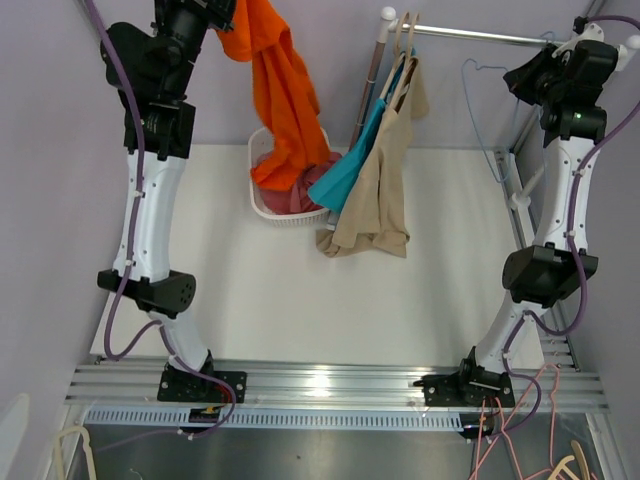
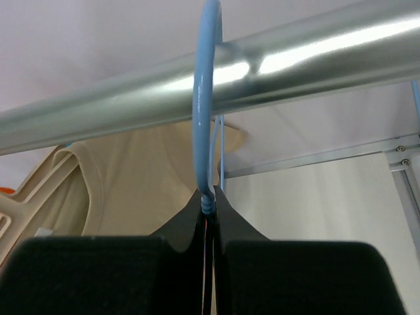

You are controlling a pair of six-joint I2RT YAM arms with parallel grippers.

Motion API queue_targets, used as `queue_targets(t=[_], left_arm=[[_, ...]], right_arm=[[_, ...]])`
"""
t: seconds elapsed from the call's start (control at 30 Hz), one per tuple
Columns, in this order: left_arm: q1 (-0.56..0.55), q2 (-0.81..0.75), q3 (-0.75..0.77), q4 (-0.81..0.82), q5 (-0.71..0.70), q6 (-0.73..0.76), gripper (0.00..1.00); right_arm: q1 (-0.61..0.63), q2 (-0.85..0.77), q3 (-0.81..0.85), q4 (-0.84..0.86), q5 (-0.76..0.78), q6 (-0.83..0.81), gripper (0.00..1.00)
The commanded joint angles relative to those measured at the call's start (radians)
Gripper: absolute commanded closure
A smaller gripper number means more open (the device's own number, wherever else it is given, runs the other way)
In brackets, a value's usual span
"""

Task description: Remove the t-shirt from the hanger

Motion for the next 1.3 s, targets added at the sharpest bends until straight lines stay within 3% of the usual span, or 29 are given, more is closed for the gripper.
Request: queue_targets(t=[0.0, 0.1, 0.27, 0.37, 0.47, 0.6, 0.73, 0.77, 0.8, 0.9, 0.93, 0.97, 1.03, 1.1, 1.13, 1.17, 1.2, 1.23, 1.27], left_arm=[[0.016, 0.023, 0.103, 0.201, -0.041, 0.007, 0.99], [0.041, 0.043, 0.073, 0.184, -0.029, -0.039, 1.00], [0.047, 0.030, -0.292, 0.161, -0.041, -0.152, 0.99], [0.027, -0.007, -0.610, 0.156, -0.149, -0.280, 0.99], [-0.002, 0.033, -0.685, 0.077, -0.211, -0.320, 0.99], [-0.004, 0.203, -0.615, -0.153, -0.173, -0.405, 0.99], [0.015, 0.416, -0.430, -0.287, 0.083, -0.456, 0.99], [0.015, 0.483, -0.398, -0.325, 0.132, -0.459, 0.99], [0.016, 0.510, -0.369, -0.383, 0.154, -0.459, 0.99], [0.016, 0.556, -0.250, -0.469, 0.182, -0.436, 0.99], [0.016, 0.550, -0.254, -0.474, 0.179, -0.433, 0.94], [0.018, 0.541, -0.260, -0.479, 0.177, -0.423, 0.89], [0.018, 0.513, -0.266, -0.480, 0.174, -0.401, 0.99], [0.018, 0.472, -0.297, -0.479, 0.150, -0.380, 0.99], [0.018, 0.462, -0.306, -0.470, 0.148, -0.373, 0.84], [0.018, 0.459, -0.306, -0.473, 0.148, -0.367, 0.62], [0.018, 0.461, -0.295, -0.494, 0.148, -0.366, 0.39], [0.018, 0.468, -0.265, -0.550, 0.149, -0.363, 0.01], [0.018, 0.468, -0.254, -0.569, 0.143, -0.352, 0.01]], right_arm=[[-0.005, 0.026, 0.086, 0.047, -0.012, -0.020, 1.00], [-0.008, 0.057, 0.093, 0.020, -0.021, -0.028, 1.00], [-0.005, 0.037, 0.002, 0.020, -0.028, -0.032, 1.00], [-0.002, 0.008, -0.065, 0.027, -0.027, -0.034, 1.00], [0.001, -0.006, -0.104, 0.020, -0.025, -0.046, 1.00], [0.003, -0.009, -0.105, -0.017, -0.012, -0.065, 1.00], [0.004, -0.035, -0.112, -0.060, 0.048, -0.083, 0.99], [0.006, -0.043, -0.116, -0.068, 0.067, -0.086, 0.89], [0.006, -0.049, -0.116, -0.069, 0.097, -0.091, 0.86], [0.009, -0.074, -0.116, -0.083, 0.154, -0.114, 0.88], [0.009, -0.084, -0.116, -0.089, 0.163, -0.121, 0.94], [0.009, -0.086, -0.112, -0.095, 0.176, -0.132, 0.93], [0.006, -0.095, -0.102, -0.106, 0.191, -0.143, 1.00], [0.003, -0.101, -0.105, -0.111, 0.189, -0.143, 1.00], [0.001, -0.104, -0.110, -0.111, 0.185, -0.141, 1.00], [0.000, -0.110, -0.112, -0.114, 0.197, -0.137, 1.00], [0.001, -0.113, -0.110, -0.123, 0.214, -0.115, 0.88], [0.000, -0.115, -0.101, -0.147, 0.219, -0.117, 0.71], [0.001, -0.121, -0.090, -0.167, 0.231, -0.117, 0.54]])
